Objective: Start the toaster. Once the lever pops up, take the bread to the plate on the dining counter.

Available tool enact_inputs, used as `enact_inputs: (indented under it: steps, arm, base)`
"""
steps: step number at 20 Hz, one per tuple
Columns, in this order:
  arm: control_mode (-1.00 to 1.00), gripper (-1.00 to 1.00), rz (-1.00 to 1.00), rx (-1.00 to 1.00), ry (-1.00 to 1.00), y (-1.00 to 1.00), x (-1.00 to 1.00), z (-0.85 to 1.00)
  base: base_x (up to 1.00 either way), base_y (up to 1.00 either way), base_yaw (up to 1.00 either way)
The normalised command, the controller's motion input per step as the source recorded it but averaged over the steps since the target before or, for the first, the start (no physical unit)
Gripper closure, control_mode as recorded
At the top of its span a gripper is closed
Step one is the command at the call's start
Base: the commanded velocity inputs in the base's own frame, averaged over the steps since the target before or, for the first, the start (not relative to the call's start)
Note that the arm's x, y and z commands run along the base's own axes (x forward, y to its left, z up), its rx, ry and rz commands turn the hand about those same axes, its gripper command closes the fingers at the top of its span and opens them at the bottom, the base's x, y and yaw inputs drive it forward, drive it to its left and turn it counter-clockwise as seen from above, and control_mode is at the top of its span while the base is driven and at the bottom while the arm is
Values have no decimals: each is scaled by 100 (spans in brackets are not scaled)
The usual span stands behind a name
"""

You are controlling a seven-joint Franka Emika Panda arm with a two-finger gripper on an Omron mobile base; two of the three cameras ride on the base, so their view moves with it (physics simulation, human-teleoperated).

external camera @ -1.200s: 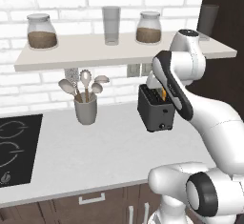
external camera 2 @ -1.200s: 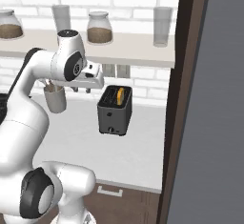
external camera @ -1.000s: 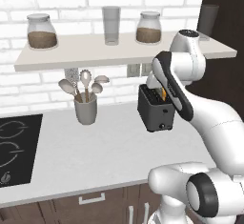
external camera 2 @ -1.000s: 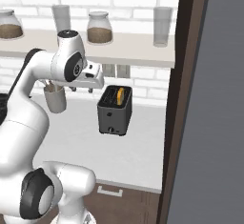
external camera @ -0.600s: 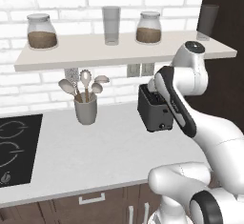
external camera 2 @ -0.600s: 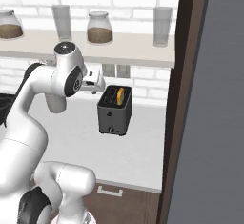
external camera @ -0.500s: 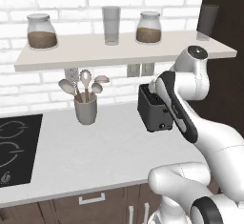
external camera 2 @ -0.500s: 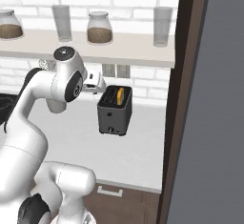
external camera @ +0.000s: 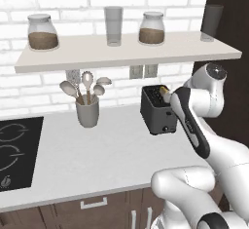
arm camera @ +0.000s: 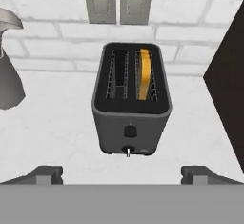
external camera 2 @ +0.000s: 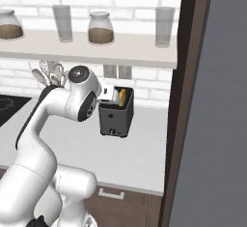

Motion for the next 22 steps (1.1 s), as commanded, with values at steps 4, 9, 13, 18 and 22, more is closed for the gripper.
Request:
enact_inputs:
  steps: [4,9,13,18,22]
  arm:
    - [-100,-100,-7,0,12,-31,0,-20]
    - [-100,100,-5,0,7,-7,0,-38]
    - [-100,100,0,0,0,11,10,-47]
    - [-100,100,0,1,-4,4,26,-18]
    - [-100,100,0,0,-1,0,31,0]
  base:
    - [0,0,0]
    - [0,0,0]
    - [0,0,0]
    - [0,0,0]
    - [0,0,0]
